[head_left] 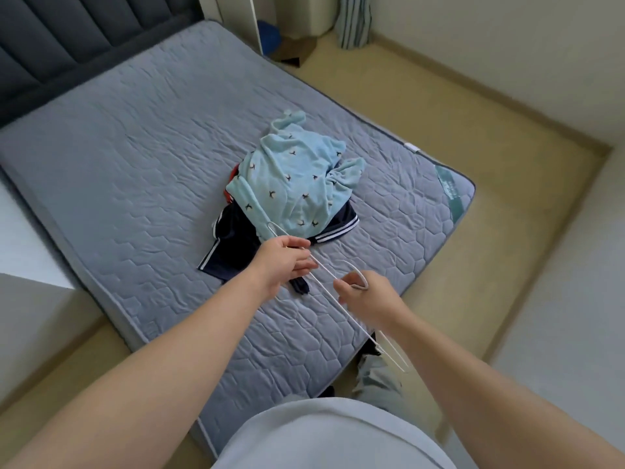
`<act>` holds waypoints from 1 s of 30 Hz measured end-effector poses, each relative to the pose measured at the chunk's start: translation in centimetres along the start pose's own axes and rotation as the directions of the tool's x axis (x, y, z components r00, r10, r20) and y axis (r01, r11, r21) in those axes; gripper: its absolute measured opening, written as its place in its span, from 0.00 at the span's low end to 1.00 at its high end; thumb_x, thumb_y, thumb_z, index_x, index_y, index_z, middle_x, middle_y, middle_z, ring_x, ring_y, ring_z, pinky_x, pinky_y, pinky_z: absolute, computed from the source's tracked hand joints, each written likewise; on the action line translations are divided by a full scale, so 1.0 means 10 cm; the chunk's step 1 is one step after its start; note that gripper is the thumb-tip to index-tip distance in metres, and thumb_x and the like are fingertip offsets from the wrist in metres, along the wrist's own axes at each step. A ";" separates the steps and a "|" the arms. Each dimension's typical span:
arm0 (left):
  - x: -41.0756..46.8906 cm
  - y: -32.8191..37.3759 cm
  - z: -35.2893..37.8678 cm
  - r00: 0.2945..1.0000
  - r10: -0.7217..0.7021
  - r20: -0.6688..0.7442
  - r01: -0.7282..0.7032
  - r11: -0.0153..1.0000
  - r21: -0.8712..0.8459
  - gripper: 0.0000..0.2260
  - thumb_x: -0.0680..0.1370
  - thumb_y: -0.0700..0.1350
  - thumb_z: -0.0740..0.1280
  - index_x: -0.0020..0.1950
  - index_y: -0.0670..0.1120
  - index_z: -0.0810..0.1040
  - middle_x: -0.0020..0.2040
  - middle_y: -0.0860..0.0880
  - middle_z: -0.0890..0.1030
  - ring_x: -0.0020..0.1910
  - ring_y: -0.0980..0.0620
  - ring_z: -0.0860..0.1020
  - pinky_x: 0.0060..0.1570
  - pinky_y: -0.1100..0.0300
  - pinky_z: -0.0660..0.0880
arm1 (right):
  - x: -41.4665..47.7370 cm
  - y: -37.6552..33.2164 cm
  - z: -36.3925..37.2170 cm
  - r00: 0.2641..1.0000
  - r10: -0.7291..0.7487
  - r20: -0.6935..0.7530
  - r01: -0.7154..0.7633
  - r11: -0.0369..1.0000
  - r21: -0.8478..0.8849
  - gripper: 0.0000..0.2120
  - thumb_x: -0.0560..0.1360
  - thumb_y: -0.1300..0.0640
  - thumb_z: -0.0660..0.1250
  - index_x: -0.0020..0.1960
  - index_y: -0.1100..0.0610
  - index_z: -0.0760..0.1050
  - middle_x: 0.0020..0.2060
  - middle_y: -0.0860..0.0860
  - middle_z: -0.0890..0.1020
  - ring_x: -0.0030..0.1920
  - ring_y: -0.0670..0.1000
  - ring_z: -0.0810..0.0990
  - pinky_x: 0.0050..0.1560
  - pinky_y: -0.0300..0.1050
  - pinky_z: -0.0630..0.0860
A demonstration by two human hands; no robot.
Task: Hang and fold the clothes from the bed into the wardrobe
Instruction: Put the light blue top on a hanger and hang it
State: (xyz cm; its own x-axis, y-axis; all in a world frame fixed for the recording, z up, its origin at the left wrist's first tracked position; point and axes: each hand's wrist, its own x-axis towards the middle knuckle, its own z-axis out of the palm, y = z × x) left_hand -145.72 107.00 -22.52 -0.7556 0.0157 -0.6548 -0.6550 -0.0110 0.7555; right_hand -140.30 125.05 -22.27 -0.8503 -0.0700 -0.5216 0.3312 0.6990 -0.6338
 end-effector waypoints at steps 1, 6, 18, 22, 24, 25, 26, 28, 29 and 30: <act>0.15 0.04 0.02 0.999 0.000 -0.045 0.000 1.000 0.013 0.05 0.79 0.36 0.67 0.54 0.42 0.77 0.44 0.43 0.83 0.40 0.50 0.85 0.45 0.58 0.81 | 0.18 0.01 -0.04 1.000 -0.003 0.012 0.003 1.000 -0.014 0.18 0.79 0.50 0.60 0.47 0.65 0.78 0.41 0.60 0.83 0.38 0.60 0.80 0.35 0.49 0.75; 0.89 0.10 -0.03 0.921 -0.044 -0.387 0.068 0.996 0.049 0.05 0.79 0.36 0.65 0.49 0.45 0.77 0.47 0.45 0.81 0.37 0.51 0.83 0.37 0.59 0.76 | 1.06 0.00 -0.27 0.996 0.002 0.086 -0.002 1.000 0.007 0.12 0.79 0.53 0.56 0.39 0.57 0.68 0.33 0.52 0.76 0.30 0.51 0.71 0.26 0.42 0.65; 2.75 -0.47 -0.36 0.805 -0.244 -0.540 0.325 0.944 0.058 0.14 0.77 0.40 0.68 0.63 0.46 0.77 0.48 0.45 0.80 0.39 0.50 0.76 0.41 0.56 0.75 | 2.74 0.28 -0.09 0.979 -0.040 0.201 0.009 0.988 0.155 0.10 0.80 0.50 0.57 0.47 0.56 0.71 0.42 0.55 0.81 0.45 0.57 0.83 0.35 0.48 0.76; 3.47 -0.64 -0.53 0.804 -0.269 -0.531 0.293 0.955 -0.041 0.18 0.77 0.41 0.68 0.67 0.48 0.75 0.54 0.47 0.78 0.44 0.53 0.75 0.43 0.57 0.74 | 3.15 0.55 0.02 0.975 -0.091 0.201 0.048 0.977 0.209 0.08 0.78 0.48 0.61 0.44 0.50 0.72 0.41 0.55 0.82 0.42 0.57 0.83 0.34 0.46 0.75; 3.82 -0.68 -0.60 0.803 -0.284 -0.523 0.259 0.958 -0.121 0.19 0.77 0.40 0.68 0.68 0.48 0.75 0.53 0.50 0.76 0.44 0.55 0.74 0.43 0.57 0.73 | 3.35 0.68 0.04 0.971 -0.121 0.206 0.068 0.967 0.244 0.04 0.78 0.48 0.62 0.45 0.43 0.74 0.42 0.48 0.83 0.40 0.48 0.85 0.37 0.43 0.76; 3.97 -0.69 -0.62 0.803 -0.292 -0.519 0.246 0.956 -0.157 0.19 0.77 0.40 0.69 0.68 0.48 0.75 0.54 0.50 0.75 0.46 0.54 0.74 0.45 0.57 0.73 | 3.43 0.74 0.04 0.968 -0.131 0.212 0.071 0.960 0.270 0.04 0.78 0.48 0.63 0.46 0.40 0.75 0.42 0.44 0.83 0.41 0.44 0.85 0.38 0.42 0.78; 4.13 -0.69 -0.63 0.805 -0.301 -0.512 0.240 0.953 -0.183 0.20 0.76 0.40 0.71 0.67 0.47 0.75 0.55 0.51 0.74 0.49 0.53 0.73 0.48 0.56 0.74 | 3.51 0.81 0.05 0.968 -0.135 0.210 0.070 0.954 0.292 0.04 0.78 0.48 0.63 0.46 0.40 0.76 0.43 0.43 0.83 0.42 0.43 0.85 0.40 0.45 0.80; 4.39 -0.68 -0.65 0.798 -0.318 -0.511 0.248 0.948 -0.202 0.20 0.74 0.40 0.73 0.65 0.46 0.75 0.53 0.51 0.74 0.52 0.52 0.72 0.52 0.55 0.72 | 3.65 0.92 0.04 0.972 -0.137 0.192 0.075 0.951 0.299 0.03 0.79 0.48 0.64 0.48 0.43 0.77 0.44 0.44 0.84 0.42 0.43 0.85 0.45 0.51 0.81; 4.49 -0.70 -0.67 0.790 -0.321 -0.523 0.255 0.947 -0.197 0.19 0.73 0.40 0.74 0.63 0.45 0.76 0.51 0.51 0.74 0.50 0.52 0.72 0.52 0.56 0.71 | 3.72 0.96 0.05 0.972 -0.143 0.184 0.085 0.953 0.292 0.04 0.79 0.47 0.64 0.49 0.44 0.77 0.43 0.44 0.84 0.42 0.43 0.85 0.46 0.52 0.81; 4.58 -0.73 -0.68 0.783 -0.320 -0.533 0.261 0.947 -0.186 0.19 0.73 0.39 0.75 0.63 0.46 0.76 0.50 0.51 0.75 0.48 0.53 0.72 0.52 0.57 0.70 | 3.78 0.99 0.06 0.974 -0.147 0.176 0.092 0.953 0.288 0.04 0.79 0.47 0.64 0.49 0.45 0.77 0.43 0.44 0.84 0.42 0.43 0.85 0.47 0.51 0.81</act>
State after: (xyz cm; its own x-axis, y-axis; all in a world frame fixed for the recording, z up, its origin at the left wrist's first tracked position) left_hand -175.58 101.00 -58.17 -0.3847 -0.5172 -0.7646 -0.8185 -0.1919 0.5416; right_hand -168.91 128.91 -48.55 -0.8045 -0.2955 -0.5151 0.3557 0.4549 -0.8164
